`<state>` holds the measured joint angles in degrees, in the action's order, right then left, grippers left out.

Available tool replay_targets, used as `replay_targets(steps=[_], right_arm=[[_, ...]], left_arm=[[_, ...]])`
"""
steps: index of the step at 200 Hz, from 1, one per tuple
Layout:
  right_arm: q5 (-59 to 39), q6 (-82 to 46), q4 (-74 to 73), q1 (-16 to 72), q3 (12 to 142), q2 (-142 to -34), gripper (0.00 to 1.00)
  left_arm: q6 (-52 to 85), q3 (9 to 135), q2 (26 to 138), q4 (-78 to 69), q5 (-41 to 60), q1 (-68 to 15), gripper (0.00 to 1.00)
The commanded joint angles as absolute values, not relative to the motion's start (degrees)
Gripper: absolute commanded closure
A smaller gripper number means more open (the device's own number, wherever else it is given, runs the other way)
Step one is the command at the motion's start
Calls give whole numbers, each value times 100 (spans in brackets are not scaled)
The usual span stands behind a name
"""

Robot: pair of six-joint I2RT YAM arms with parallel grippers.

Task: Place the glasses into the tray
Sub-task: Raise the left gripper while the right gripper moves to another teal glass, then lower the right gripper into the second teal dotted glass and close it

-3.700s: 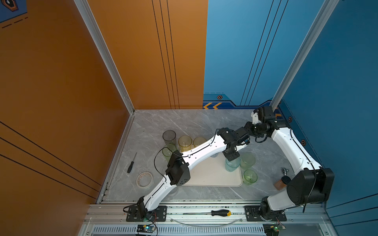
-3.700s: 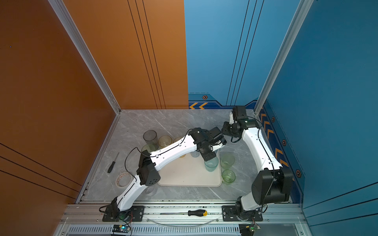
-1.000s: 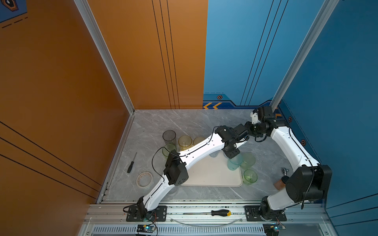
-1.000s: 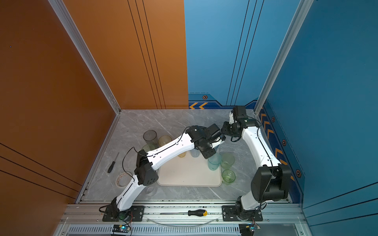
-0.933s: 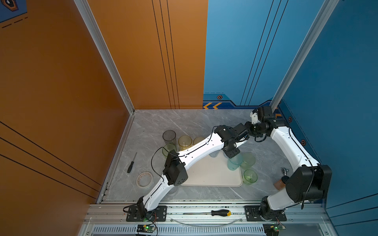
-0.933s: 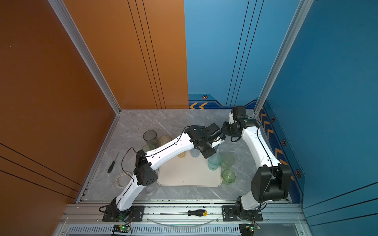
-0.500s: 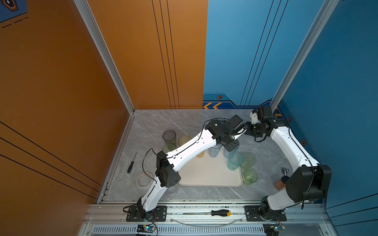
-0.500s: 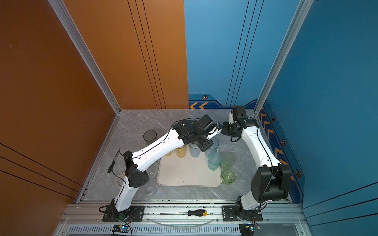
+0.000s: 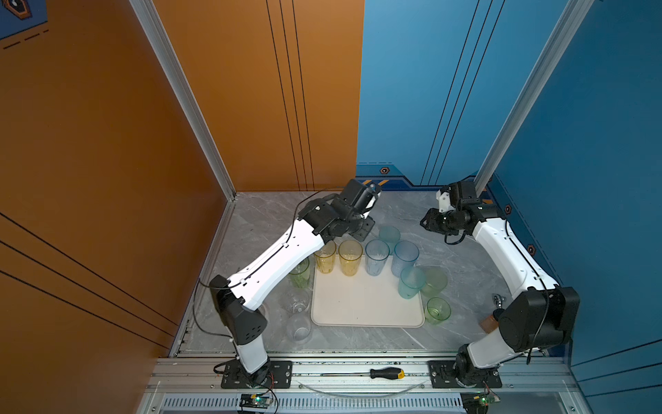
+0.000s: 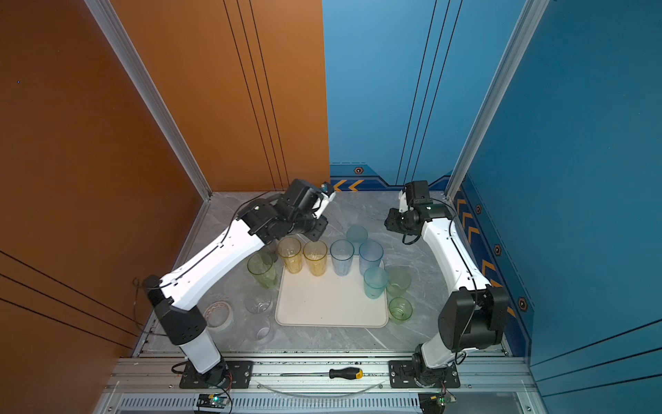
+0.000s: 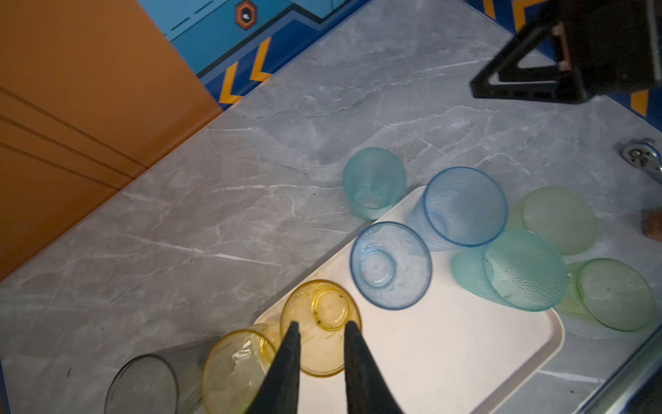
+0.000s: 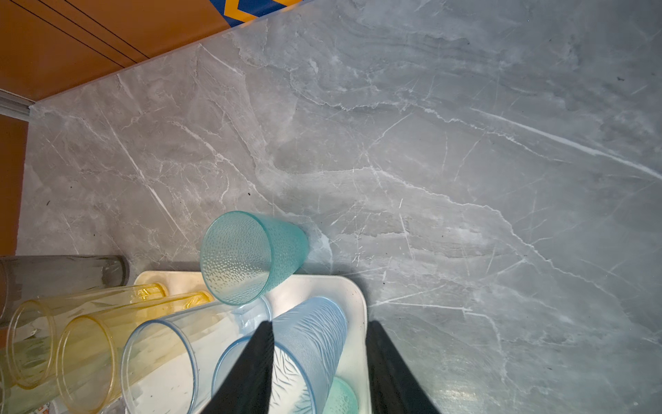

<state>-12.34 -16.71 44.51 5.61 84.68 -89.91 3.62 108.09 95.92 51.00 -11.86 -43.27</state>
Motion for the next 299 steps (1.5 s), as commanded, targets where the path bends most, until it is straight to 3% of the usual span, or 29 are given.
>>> replay_targets(steps=[1,53,122,208,299], right_arm=[[-1170,-1582,4600,623,8800,-9128,59],[-1038,-1566,4738,896,9292,-9583,59],[-728,-1547,5032,1169,9980,-10273,59],[-640,-1441,5597,1336,10554,-10998,68],[-600,-1371,5997,1575,11070,-11607,72]], left_arm=[[762,9968,8636,4140,-1314,-3850,73],[1085,8589,6988,3634,-1254,-2470,67],[1200,8464,6721,4006,-850,-1329,67],[1239,8369,7134,4131,-552,-1178,68],[1205,8510,7572,4086,-299,-1178,69]])
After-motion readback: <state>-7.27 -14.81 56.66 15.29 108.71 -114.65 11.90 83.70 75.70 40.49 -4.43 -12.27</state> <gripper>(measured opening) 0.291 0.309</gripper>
